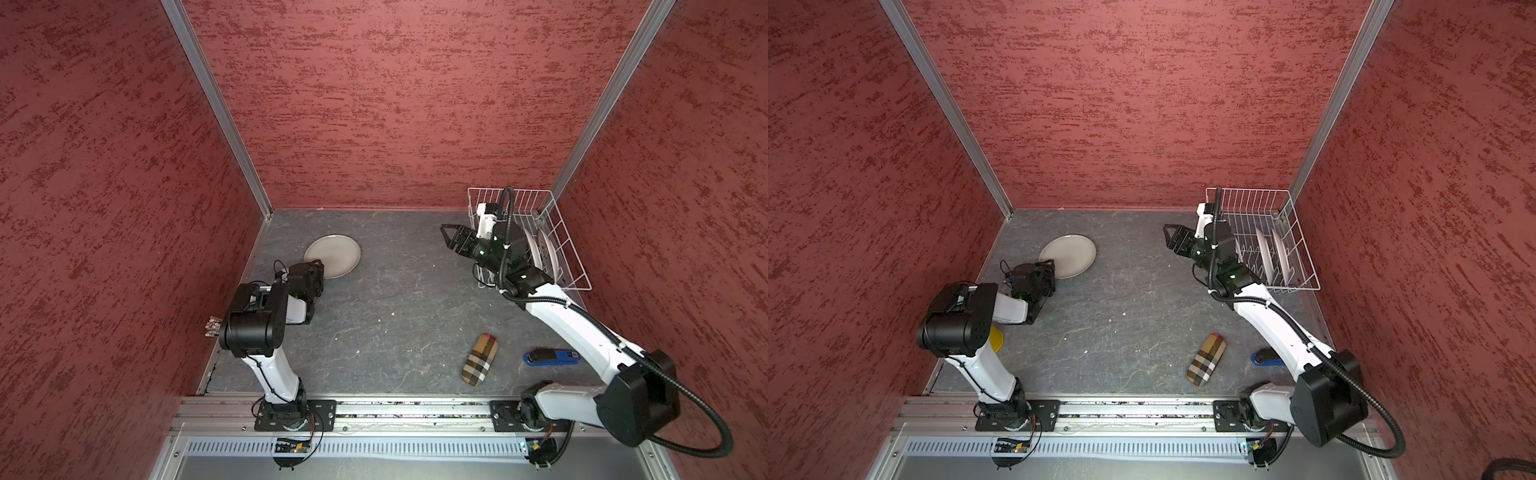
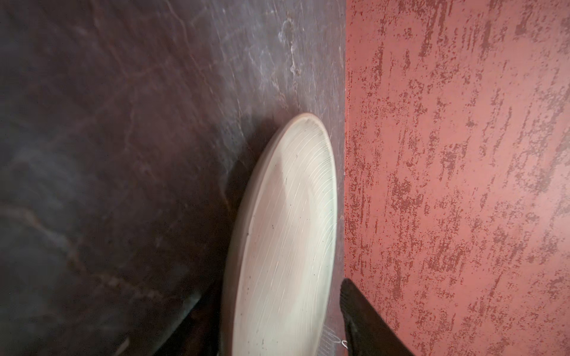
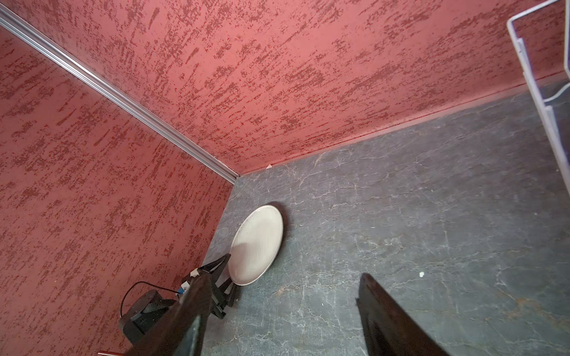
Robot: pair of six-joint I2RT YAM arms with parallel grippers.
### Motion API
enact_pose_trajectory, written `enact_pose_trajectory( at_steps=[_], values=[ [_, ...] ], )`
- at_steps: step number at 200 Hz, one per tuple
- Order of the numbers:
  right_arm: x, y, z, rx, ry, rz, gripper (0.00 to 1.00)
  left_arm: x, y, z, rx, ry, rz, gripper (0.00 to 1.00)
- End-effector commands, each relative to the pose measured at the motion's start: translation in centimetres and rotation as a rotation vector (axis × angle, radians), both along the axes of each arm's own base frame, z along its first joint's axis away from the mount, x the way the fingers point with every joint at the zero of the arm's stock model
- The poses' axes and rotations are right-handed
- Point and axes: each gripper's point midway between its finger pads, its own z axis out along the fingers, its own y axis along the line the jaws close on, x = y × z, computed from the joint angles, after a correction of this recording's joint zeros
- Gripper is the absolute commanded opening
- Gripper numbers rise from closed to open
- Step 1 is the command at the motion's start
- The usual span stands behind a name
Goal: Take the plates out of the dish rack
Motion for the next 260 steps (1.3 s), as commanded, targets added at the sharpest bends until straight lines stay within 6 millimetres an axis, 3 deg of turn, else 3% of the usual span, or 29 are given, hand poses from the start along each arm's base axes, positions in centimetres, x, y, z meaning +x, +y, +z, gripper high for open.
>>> enact_pose_trajectory(
  at_steps=[1, 49, 75, 114, 160, 222, 260],
  values=[
    [-0.1, -0.8, 2.0, -0.004, -0.046, -0.031, 0.76, 0.3, 0.1, 1.7, -0.011, -0.067, 0.005, 0.64],
    [-0.1, -1.2, 1.9, -0.011, -0.044, -0.042, 0.76, -0.4, -0.4, 1.4, -0.023, -0.048, 0.000, 0.72],
    [0.1, -2.5, 1.8, -0.059, -0.033, -0.075, 0.76, -1.3, -0.5, 1.4, -0.022, -0.038, 0.018, 0.74],
    [-0.5, -6.7, 2.8, -0.173, -0.035, -0.180, 0.77, -2.2, -1.2, 2.5, -0.024, -0.052, 0.007, 0.75],
    [-2.5, -12.6, 4.3, -0.363, -0.013, -0.317, 0.78, -2.3, -2.8, 4.0, 0.000, -0.067, -0.068, 0.76],
    [-5.0, -20.2, 4.8, -0.736, 0.155, -0.532, 0.80, -4.1, -4.1, 4.7, -0.031, -0.072, -0.115, 0.76],
    [-5.1, -23.6, 4.2, -0.861, 0.224, -0.622, 0.81, -4.4, -6.8, 8.2, 0.180, -0.110, -0.228, 0.76]
  ],
)
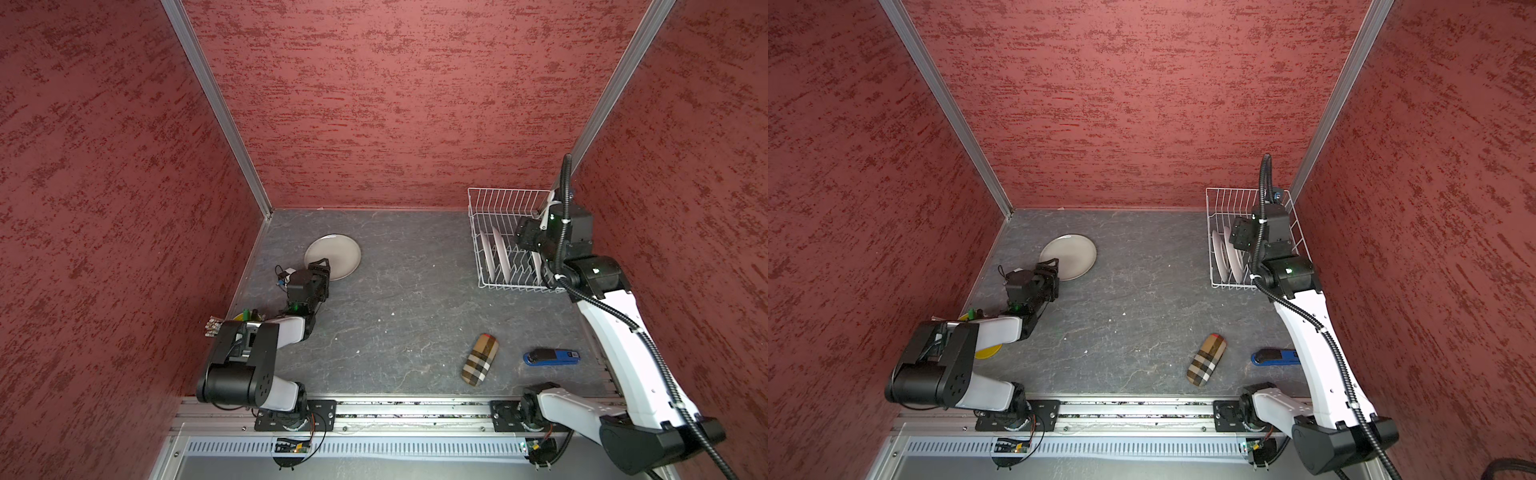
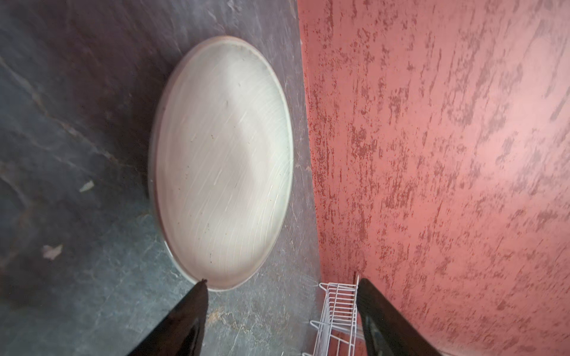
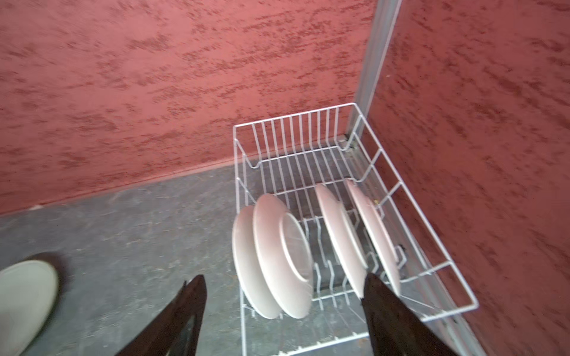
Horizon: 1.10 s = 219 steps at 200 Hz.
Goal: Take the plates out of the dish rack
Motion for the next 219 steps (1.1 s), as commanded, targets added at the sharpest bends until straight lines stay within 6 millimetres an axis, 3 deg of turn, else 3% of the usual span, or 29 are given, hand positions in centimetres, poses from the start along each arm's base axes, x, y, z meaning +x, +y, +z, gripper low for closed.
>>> enact_pose_trajectory(
  at_steps=[1, 22, 45, 65, 86, 129, 147, 219],
  values=[
    [-1.0, -3.4, -1.1, -0.150, 0.110, -0.104, 0.81, -0.1, -2.0, 2.4, 0.175, -0.033, -0.083, 0.76],
    [-0.4, -3.8, -1.5, -0.158, 0.131, -0.114, 0.81, 0.2, -4.1, 5.8, 0.287, -0.114, -0.148, 0.76],
    [0.6, -3.0, -2.3, -0.135, 0.162, -0.084, 0.81, 0.2, -5.7, 7.3, 0.400, -0.129, -0.219, 0.76],
    [1.4, -2.2, -4.1, -0.138, 0.232, -0.064, 0.81, 0.4, -7.2, 8.0, 0.437, -0.151, -0.286, 0.76],
    [2.1, -1.8, -6.0, -0.182, 0.300, -0.063, 0.81, 0.8, -8.6, 7.5, 0.421, -0.157, -0.353, 0.76],
    [3.4, -0.6, -6.6, -0.260, 0.335, -0.047, 0.81, 1.4, -10.1, 5.2, 0.352, -0.127, -0.410, 0.76],
    [4.4, 0.1, -8.1, -0.290, 0.386, -0.031, 0.81, 1.4, -10.4, 4.8, 0.340, -0.120, -0.421, 0.76],
    [6.5, 1.4, -10.0, -0.394, 0.451, -0.017, 0.81, 1.4, -10.4, 6.2, 0.322, -0.142, -0.445, 0.76]
  ],
)
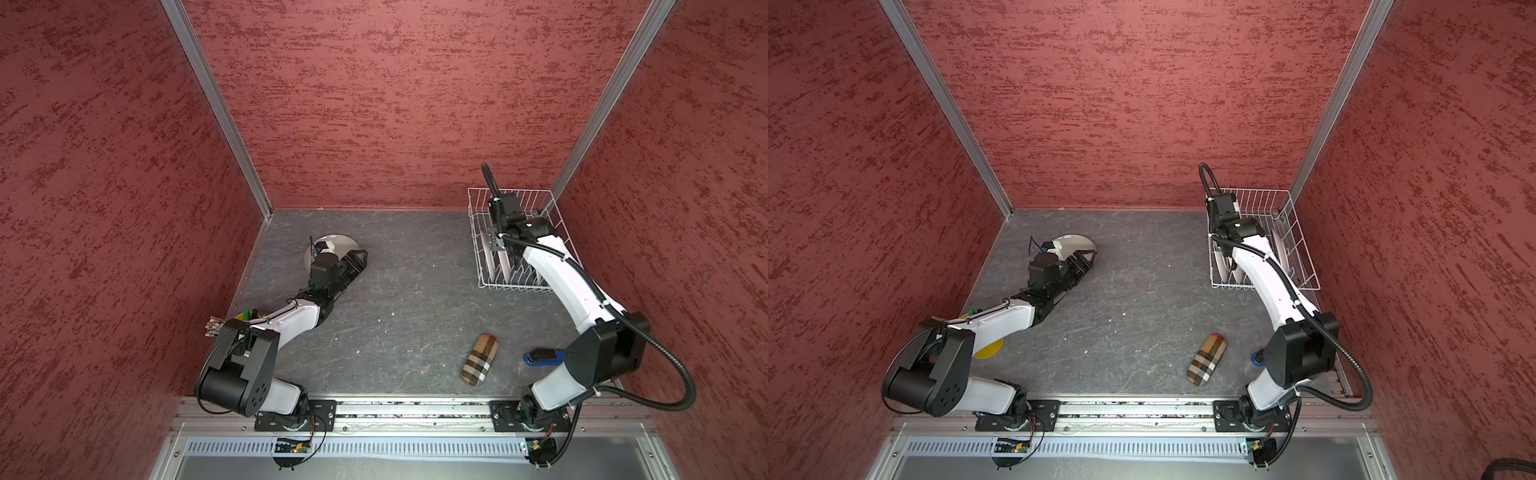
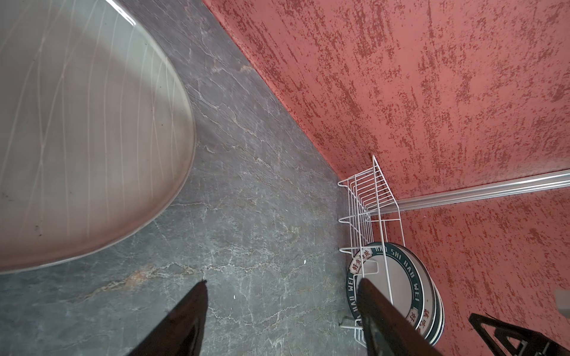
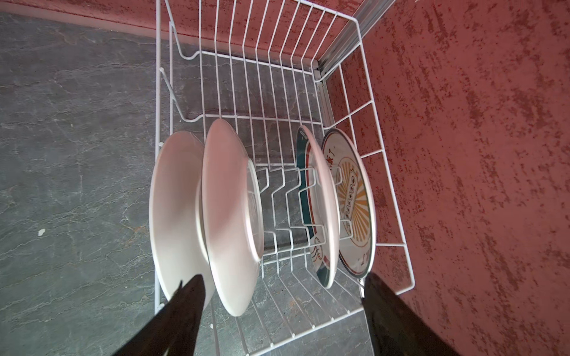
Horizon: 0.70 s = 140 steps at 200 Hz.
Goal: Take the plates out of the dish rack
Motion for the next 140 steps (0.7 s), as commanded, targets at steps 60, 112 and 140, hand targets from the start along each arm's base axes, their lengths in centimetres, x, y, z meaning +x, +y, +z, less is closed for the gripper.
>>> enact_pose_trajectory(
  at_steps=[60, 112, 140],
  values=[
    [1.3, -0.6, -1.5, -0.152, 0.034, -0.031, 0.81, -0.2, 0.5, 1.9, -0.054, -0.032, -0.014, 0.76],
    [1.6, 0.0, -2.5, -0.131, 0.027, -0.010, 0.80, -0.5, 1.0, 1.7, -0.055, -0.025, 0.005, 0.76],
    [1.7, 0.6, -2.0, -0.101, -0.011, 0.008, 0.80, -0.4, 0.7, 1.5, -0.066, -0.018, 0.001, 0.76]
  ],
)
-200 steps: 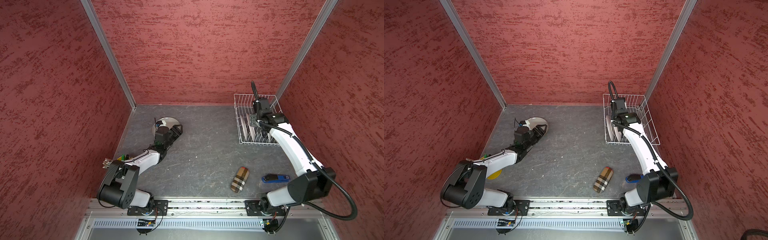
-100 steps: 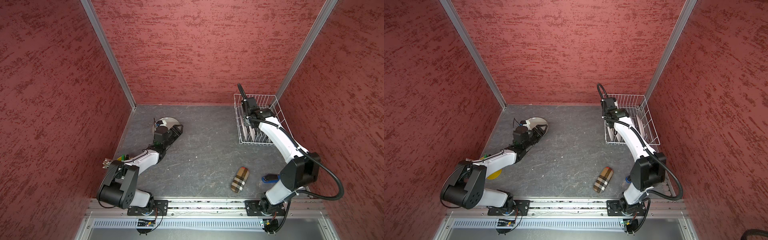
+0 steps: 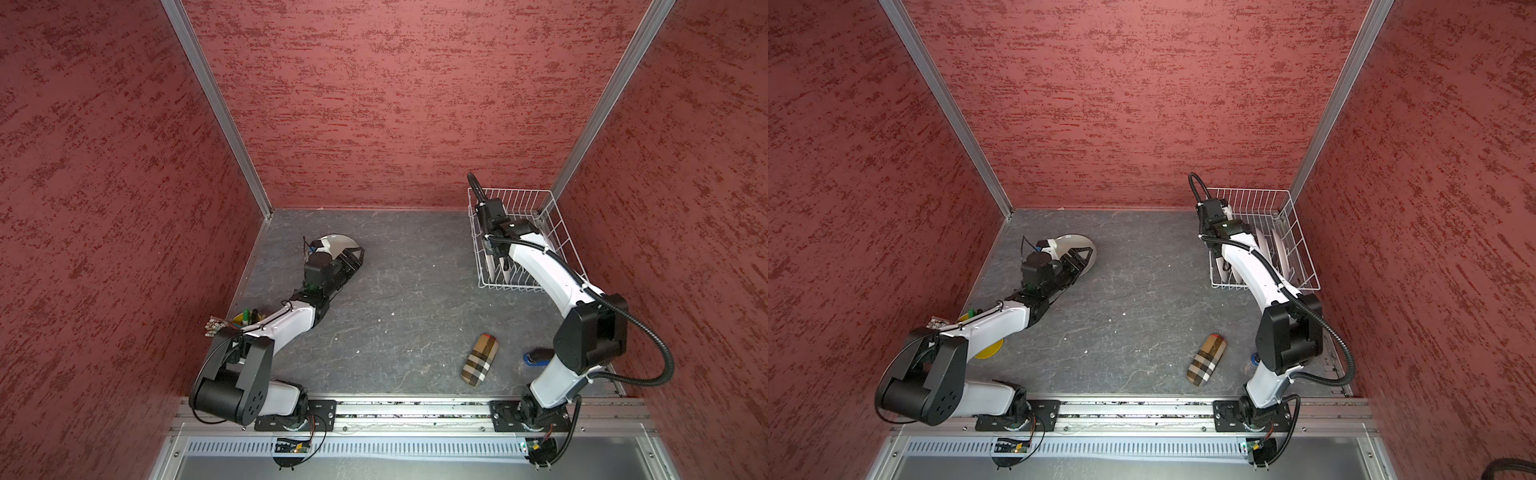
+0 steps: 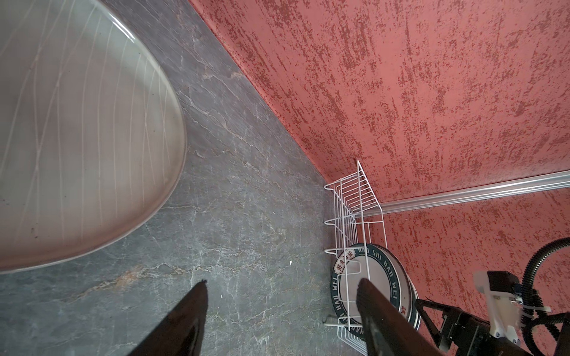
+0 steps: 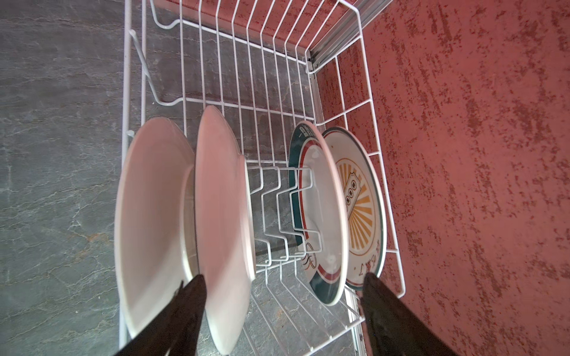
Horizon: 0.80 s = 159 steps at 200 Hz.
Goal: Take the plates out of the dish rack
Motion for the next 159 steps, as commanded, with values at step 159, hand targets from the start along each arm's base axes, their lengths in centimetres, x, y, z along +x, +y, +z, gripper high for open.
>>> enact_pose_trajectory(
  at_steps=[159],
  values=[
    [0.8, 0.5, -3.4, -0.034, 0.020, 0.031, 0.70, 0.2, -0.7, -0.1, -0.060, -0.009, -0.016, 0.76]
  ],
)
